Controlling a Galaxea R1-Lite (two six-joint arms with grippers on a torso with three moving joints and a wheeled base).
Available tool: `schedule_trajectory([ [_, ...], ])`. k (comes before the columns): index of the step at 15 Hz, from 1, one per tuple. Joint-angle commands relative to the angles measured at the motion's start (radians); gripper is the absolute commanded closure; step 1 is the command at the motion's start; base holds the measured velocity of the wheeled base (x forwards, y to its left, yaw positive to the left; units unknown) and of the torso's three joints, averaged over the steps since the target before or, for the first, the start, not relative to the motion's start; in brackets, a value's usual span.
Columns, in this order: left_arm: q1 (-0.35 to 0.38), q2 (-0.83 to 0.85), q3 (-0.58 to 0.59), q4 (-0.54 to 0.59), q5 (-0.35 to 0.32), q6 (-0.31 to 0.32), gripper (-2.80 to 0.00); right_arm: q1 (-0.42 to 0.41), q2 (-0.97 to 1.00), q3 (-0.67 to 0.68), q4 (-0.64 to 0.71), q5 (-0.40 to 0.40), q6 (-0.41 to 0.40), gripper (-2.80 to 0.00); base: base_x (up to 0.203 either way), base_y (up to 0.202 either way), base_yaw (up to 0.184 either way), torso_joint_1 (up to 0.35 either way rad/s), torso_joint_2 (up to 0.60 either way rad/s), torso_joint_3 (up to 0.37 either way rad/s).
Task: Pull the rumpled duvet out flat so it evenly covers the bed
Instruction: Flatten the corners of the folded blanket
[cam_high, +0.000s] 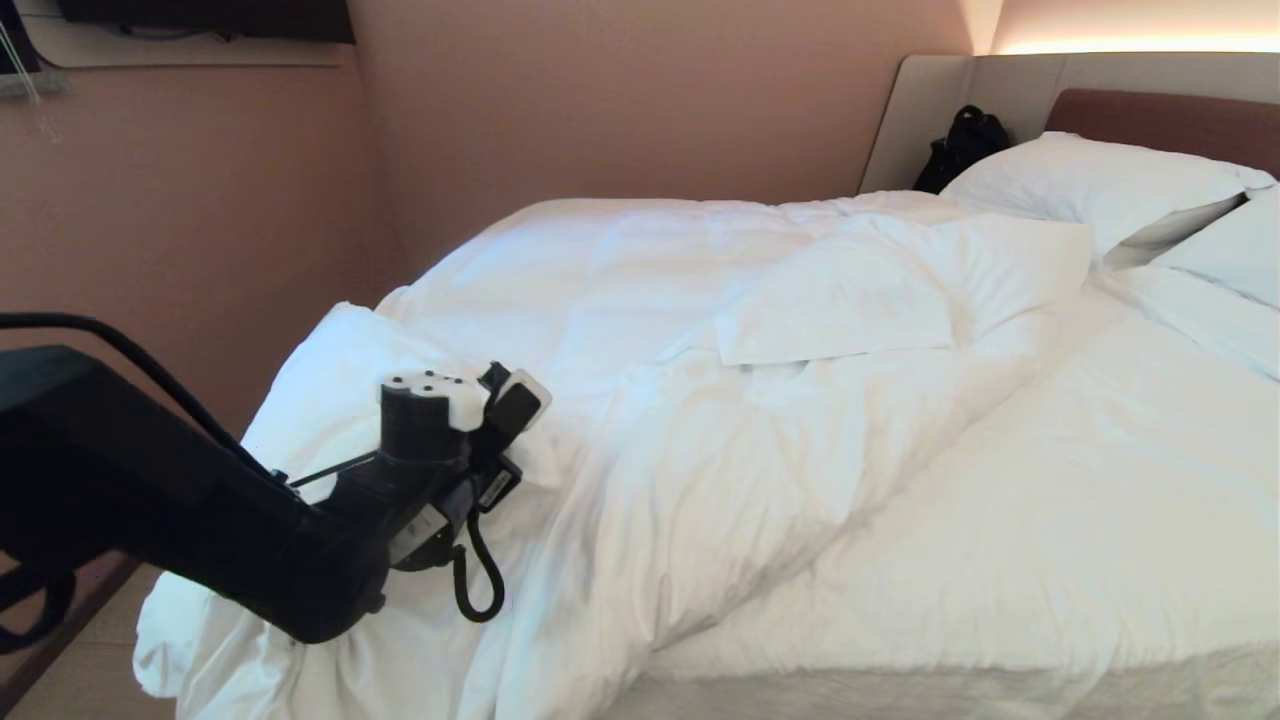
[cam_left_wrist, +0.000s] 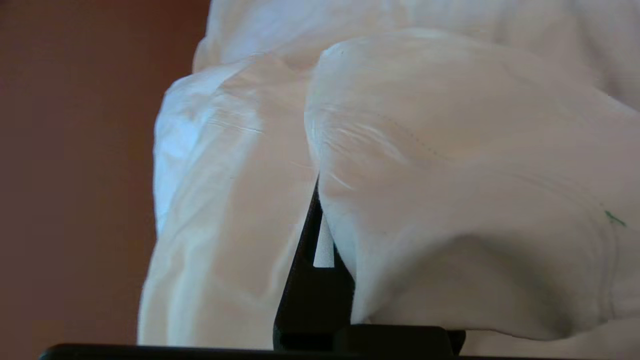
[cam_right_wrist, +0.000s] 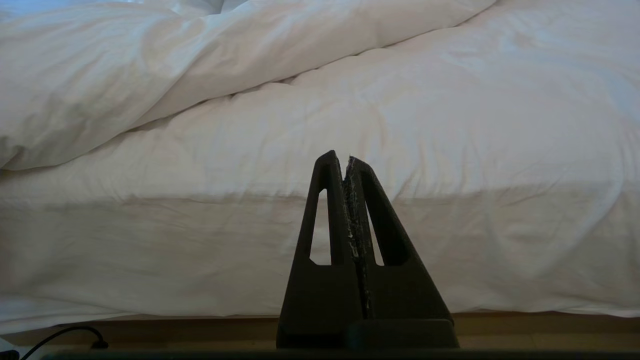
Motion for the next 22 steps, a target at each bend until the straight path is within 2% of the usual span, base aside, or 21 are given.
schedule_trajectory([
  [1,0.05,-0.061,-0.004,-0.015,-0.002,0.004,0.0,0.0,0.001,0.0,-0.001,0.001,0.0,0.0,0.0,0.0,0.0,0.0,0.0,0.0],
  [4,0.105,-0.112,-0.007,-0.016,-0.013,0.002,0.0,0.0,0.001,0.0,0.001,0.001,0.0,0.0,0.0,0.0,0.0,0.0,0.0,0.0],
  [9,0.349,-0.241,-0.032,-0.014,-0.054,-0.017,0.0,0.0,0.0,0.0,-0.001,0.001,0.0,0.0,0.0,0.0,0.0,0.0,0.0,0.0],
  [11,0.407,-0.258,-0.045,-0.013,-0.081,-0.03,0.0,0.0,0.001,0.0,-0.001,0.001,0.0,0.0,0.0,0.0,0.0,0.0,0.0,0.0],
  [12,0.467,-0.263,-0.052,-0.01,-0.104,-0.038,0.0,0.0,0.001,0.0,-0.001,0.001,0.0,0.0,0.0,0.0,0.0,0.0,0.0,0.0],
  [15,0.57,-0.276,-0.071,-0.005,-0.148,-0.064,0.0,0.0,0.0,0.0,-0.001,0.001,0.0,0.0,0.0,0.0,0.0,0.0,0.0,0.0],
  [18,0.593,-0.31,-0.074,0.003,-0.151,-0.079,0.0,0.0,0.001,0.0,0.0,0.001,0.0,0.0,0.0,0.0,0.0,0.0,0.0,0.0],
  [21,0.627,-0.379,-0.103,0.146,-0.143,-0.127,0.0,0.0,0.0,0.0,-0.001,0.001,0.0,0.0,0.0,0.0,0.0,0.0,0.0,0.0],
  [22,0.635,-0.385,-0.111,0.162,-0.142,-0.142,0.0,0.0,0.0,0.0,-0.001,0.001,0.0,0.0,0.0,0.0,0.0,0.0,0.0,0.0],
])
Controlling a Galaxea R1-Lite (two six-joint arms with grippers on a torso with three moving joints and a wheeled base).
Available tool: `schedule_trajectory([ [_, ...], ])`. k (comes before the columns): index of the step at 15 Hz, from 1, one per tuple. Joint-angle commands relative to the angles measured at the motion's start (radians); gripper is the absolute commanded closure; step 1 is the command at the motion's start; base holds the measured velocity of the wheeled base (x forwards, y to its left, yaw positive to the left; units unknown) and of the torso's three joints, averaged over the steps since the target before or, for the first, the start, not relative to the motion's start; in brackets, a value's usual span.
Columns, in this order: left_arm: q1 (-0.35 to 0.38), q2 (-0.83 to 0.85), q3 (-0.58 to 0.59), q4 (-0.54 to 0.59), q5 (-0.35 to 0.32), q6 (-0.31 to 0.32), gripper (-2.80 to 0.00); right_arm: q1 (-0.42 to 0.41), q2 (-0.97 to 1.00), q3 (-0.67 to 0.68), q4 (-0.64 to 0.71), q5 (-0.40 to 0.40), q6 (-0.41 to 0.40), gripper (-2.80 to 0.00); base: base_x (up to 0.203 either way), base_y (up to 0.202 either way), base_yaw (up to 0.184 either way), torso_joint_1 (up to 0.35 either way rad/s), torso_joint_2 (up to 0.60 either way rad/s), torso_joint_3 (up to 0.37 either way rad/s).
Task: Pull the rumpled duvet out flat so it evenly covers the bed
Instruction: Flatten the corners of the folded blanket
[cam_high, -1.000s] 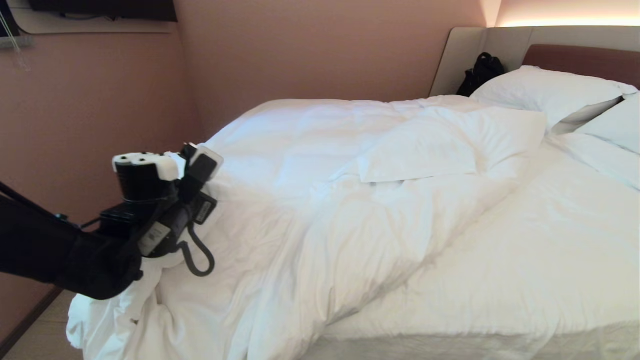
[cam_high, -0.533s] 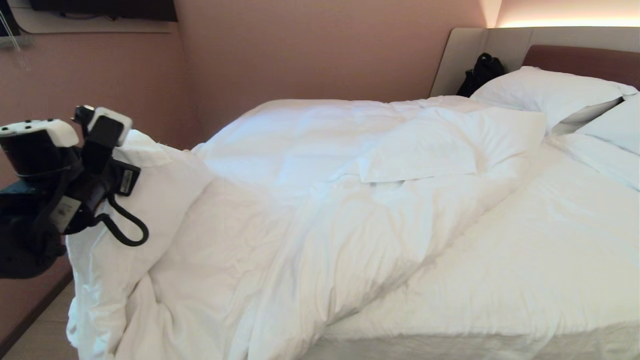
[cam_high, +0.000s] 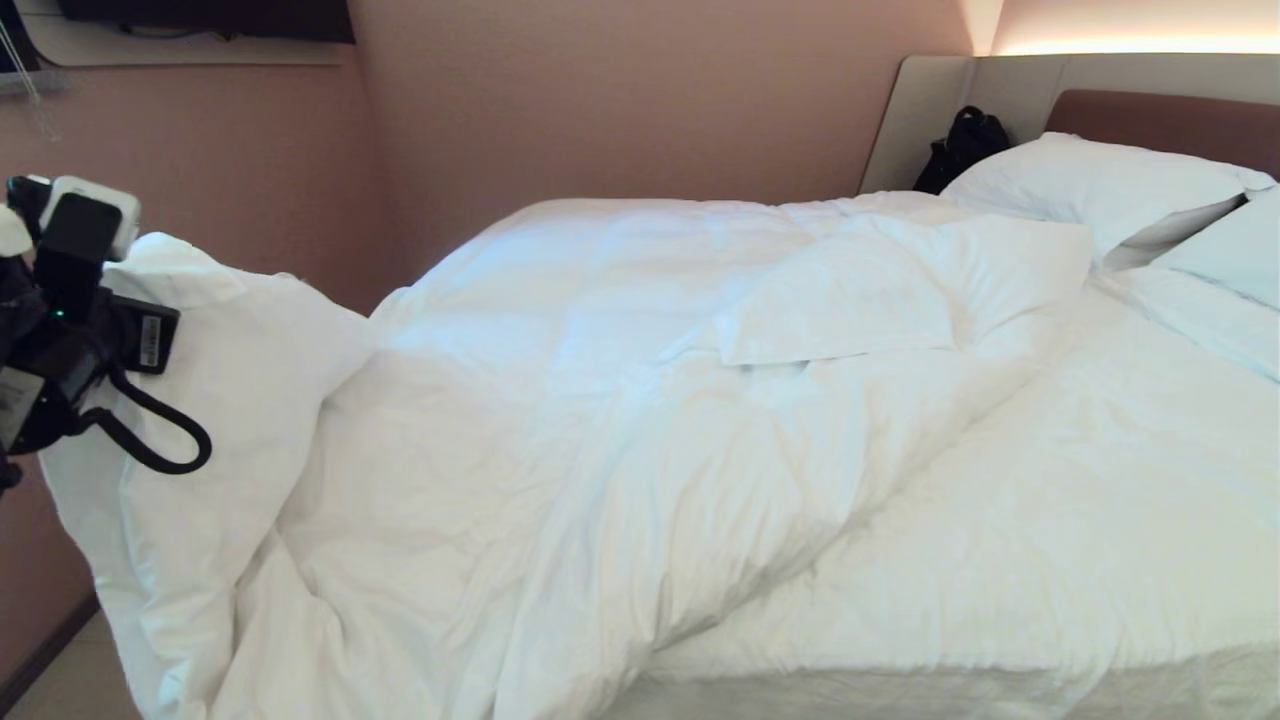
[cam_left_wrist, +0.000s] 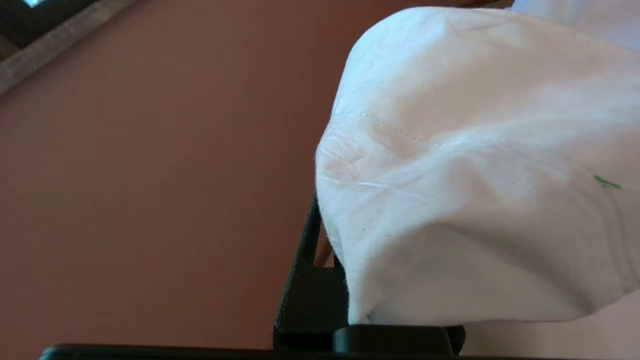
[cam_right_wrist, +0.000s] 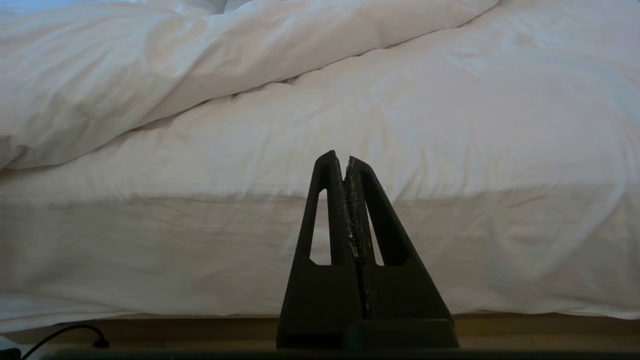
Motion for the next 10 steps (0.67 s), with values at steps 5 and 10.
schedule_trajectory([
  [5,0.097,-0.062,-0.178,0.363,-0.007,-0.215,0.0,0.0,0.0,0.0,0.0,0.001,0.0,0.0,0.0,0.0,0.0,0.0,0.0,0.0],
  [10,0.203,-0.06,-0.237,0.467,-0.012,-0.255,0.0,0.0,0.001,0.0,0.0,0.001,0.0,0.0,0.0,0.0,0.0,0.0,0.0,0.0],
])
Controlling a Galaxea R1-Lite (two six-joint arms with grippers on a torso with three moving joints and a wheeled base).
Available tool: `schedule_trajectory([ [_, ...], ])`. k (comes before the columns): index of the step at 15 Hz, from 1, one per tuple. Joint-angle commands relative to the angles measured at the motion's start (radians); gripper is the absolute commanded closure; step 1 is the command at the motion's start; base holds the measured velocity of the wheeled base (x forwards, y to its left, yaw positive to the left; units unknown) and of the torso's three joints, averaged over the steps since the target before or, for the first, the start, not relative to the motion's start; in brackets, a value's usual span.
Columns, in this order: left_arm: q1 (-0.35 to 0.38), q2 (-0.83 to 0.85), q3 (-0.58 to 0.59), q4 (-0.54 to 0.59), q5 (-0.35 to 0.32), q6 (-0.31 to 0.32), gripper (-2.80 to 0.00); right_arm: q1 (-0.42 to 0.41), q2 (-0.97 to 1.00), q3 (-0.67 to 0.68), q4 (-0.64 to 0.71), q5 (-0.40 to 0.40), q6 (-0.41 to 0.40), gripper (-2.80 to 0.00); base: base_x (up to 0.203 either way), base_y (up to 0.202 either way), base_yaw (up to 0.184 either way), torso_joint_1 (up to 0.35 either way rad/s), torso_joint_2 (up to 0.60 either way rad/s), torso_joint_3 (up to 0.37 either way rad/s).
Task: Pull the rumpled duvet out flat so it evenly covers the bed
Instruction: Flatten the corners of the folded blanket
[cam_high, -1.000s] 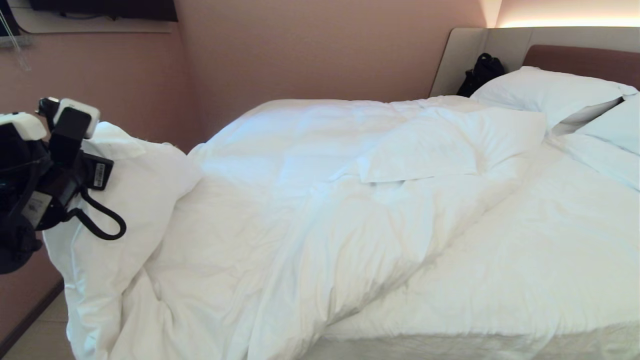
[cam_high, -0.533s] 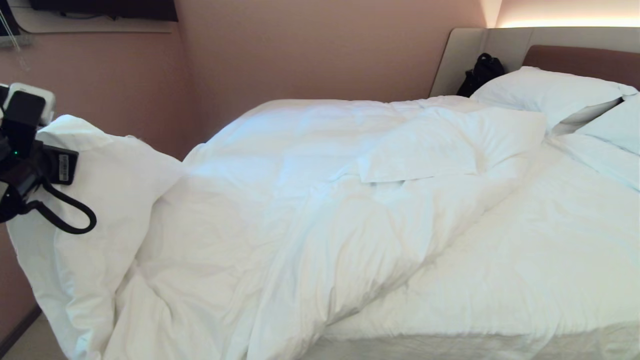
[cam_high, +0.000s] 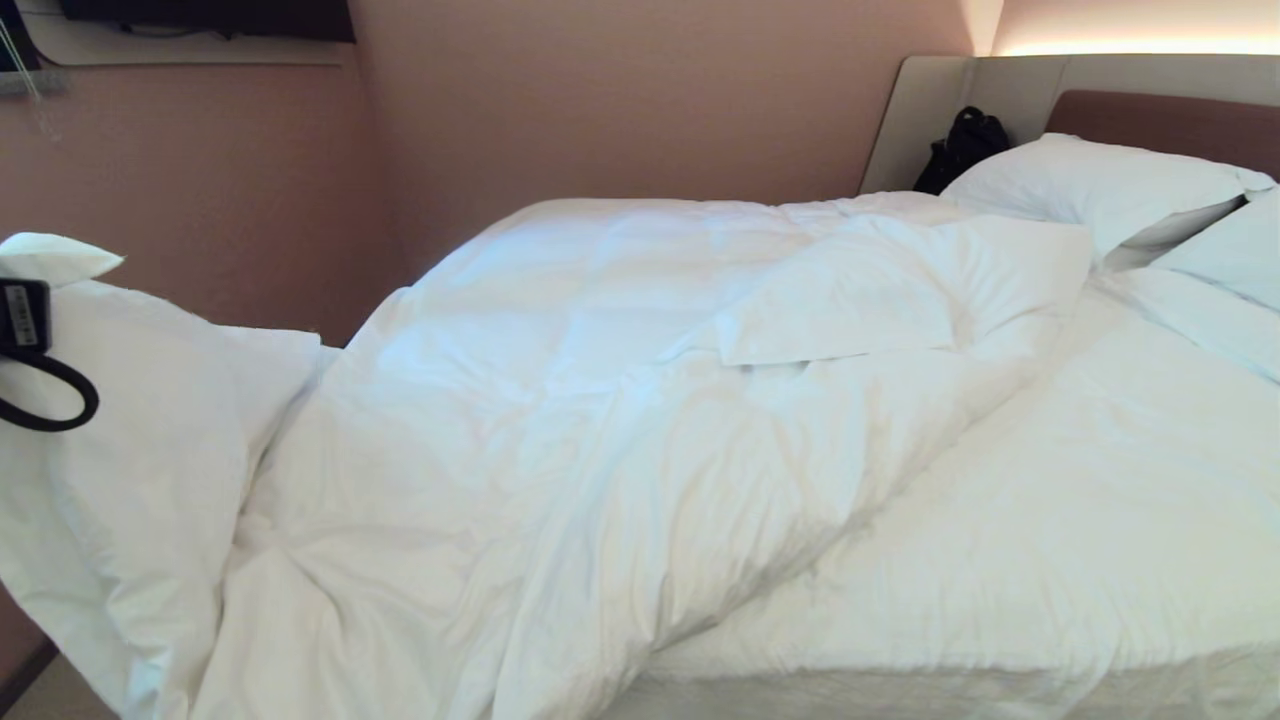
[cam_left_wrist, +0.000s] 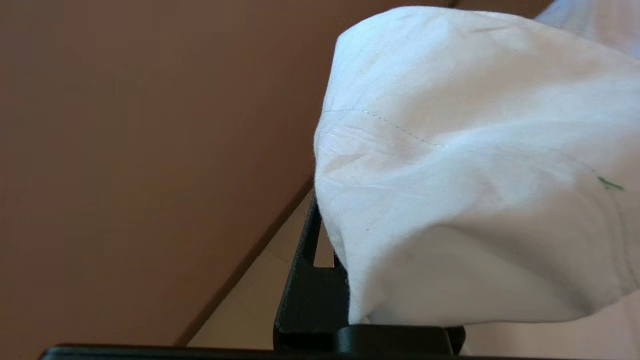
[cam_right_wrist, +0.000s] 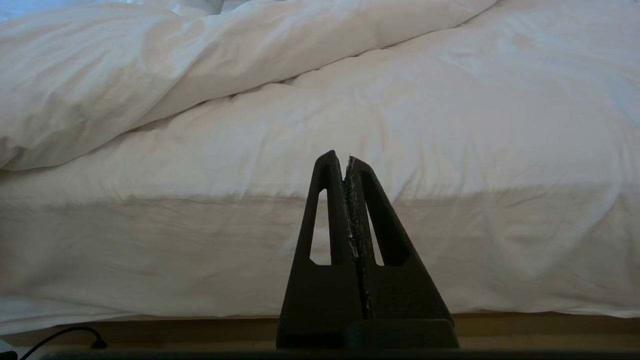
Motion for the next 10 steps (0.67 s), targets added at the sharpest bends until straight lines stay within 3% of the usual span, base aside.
schedule_trajectory([
  [1,0.062,0.004,-0.007,0.0,0.004,0.006,0.0,0.0,0.0,0.0,0.001,0.0,0.0,0.0,0.0,0.0,0.0,0.0,0.0,0.0],
  [5,0.148,0.032,-0.014,0.0,0.006,0.039,0.0,0.0,0.0,0.0,0.0,0.0,0.0,0.0,0.0,0.0,0.0,0.0,0.0,0.0],
  [10,0.155,0.037,-0.005,-0.001,0.004,0.057,0.0,0.0,0.001,0.0,0.0,0.0,-0.001,0.0,0.0,0.0,0.0,0.0,0.0,0.0],
])
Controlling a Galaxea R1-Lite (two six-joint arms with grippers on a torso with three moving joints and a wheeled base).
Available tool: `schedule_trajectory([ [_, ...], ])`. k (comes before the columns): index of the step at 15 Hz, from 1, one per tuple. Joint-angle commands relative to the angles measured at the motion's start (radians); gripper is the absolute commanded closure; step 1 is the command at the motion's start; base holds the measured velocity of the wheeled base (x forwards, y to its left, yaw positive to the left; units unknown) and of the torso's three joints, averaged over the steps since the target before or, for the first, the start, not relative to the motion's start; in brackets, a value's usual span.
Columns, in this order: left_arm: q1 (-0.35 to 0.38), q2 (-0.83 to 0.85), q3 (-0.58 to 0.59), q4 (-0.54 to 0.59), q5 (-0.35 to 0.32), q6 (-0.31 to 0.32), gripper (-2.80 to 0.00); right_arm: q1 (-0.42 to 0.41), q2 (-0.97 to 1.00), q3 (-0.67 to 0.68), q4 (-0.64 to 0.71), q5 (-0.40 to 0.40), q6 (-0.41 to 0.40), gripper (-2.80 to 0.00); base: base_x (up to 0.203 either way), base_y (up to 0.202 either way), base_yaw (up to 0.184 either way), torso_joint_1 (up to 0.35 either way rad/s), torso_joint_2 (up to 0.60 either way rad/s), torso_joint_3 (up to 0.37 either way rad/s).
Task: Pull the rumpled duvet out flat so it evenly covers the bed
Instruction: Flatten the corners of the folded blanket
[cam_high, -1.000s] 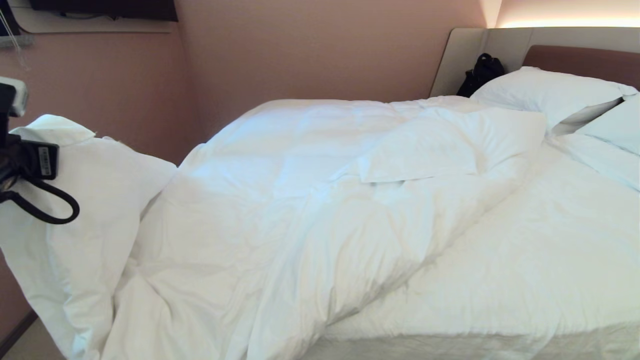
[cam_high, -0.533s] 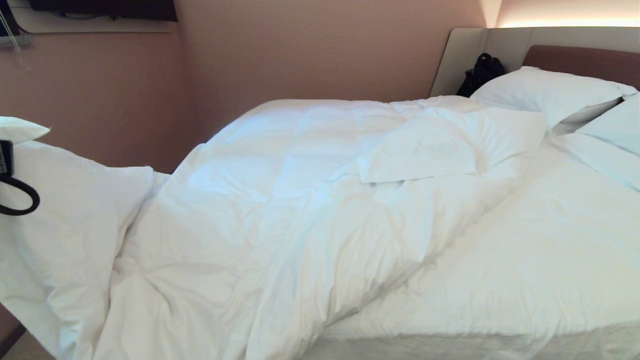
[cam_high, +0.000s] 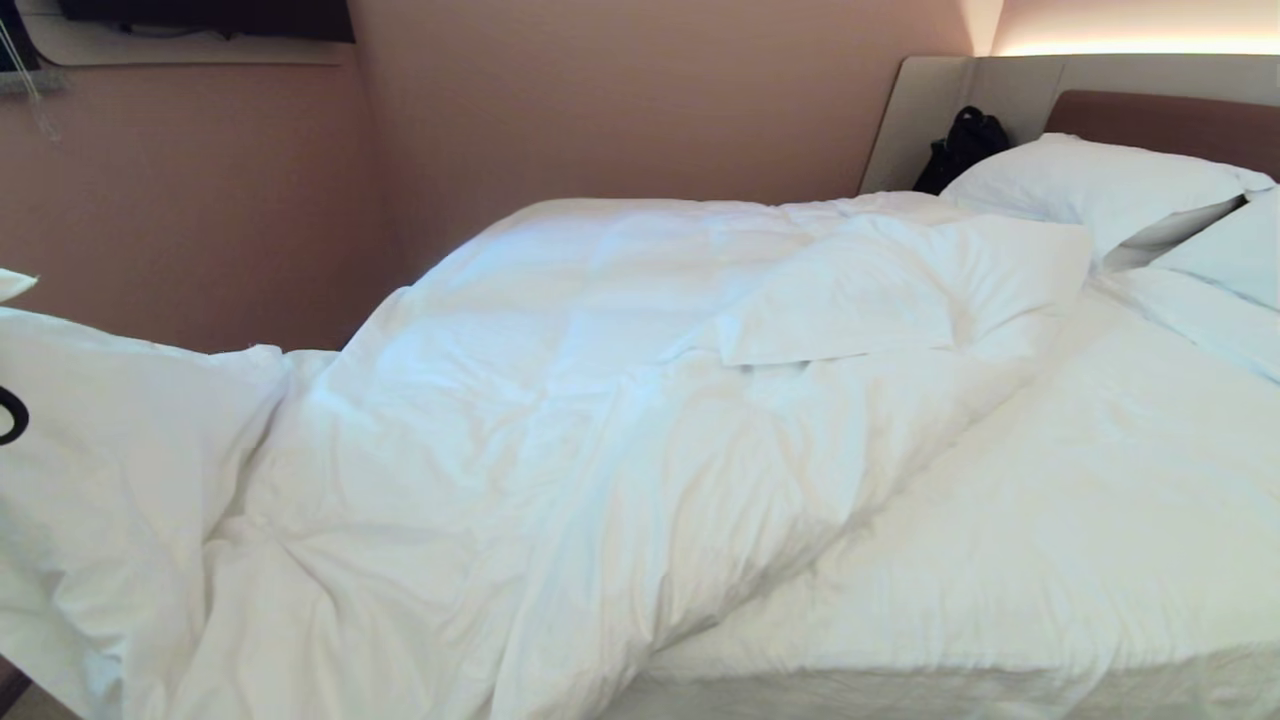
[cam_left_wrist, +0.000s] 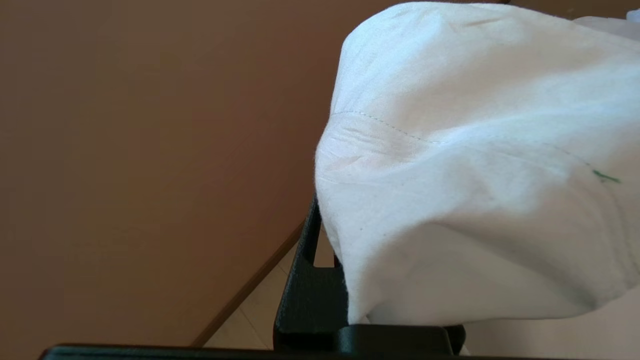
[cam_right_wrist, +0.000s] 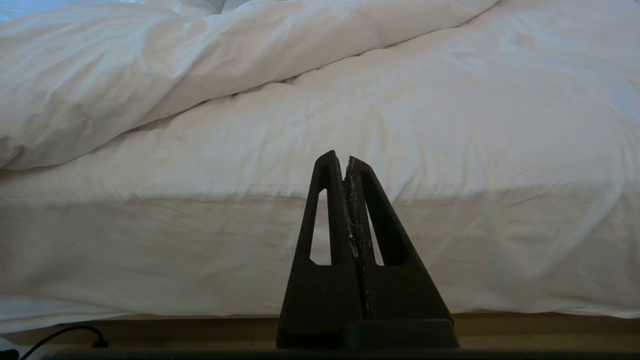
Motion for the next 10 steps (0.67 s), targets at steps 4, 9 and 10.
schedule_trajectory([
  [4,0.002,0.004,0.024,-0.014,0.002,0.034,0.0,0.0,0.0,0.0,0.001,0.001,0.0,0.0,0.0,0.0,0.0,0.0,0.0,0.0],
  [9,0.002,-0.001,0.024,-0.014,0.003,0.038,-2.8,0.0,0.0,0.0,0.0,0.001,0.0,0.0,0.0,0.0,0.0,0.0,0.0,0.0],
  [10,0.002,-0.006,0.025,-0.014,0.003,0.038,-2.8,0.0,0.001,0.0,0.001,0.001,0.0,0.0,0.0,0.0,0.0,0.0,0.0,0.0],
])
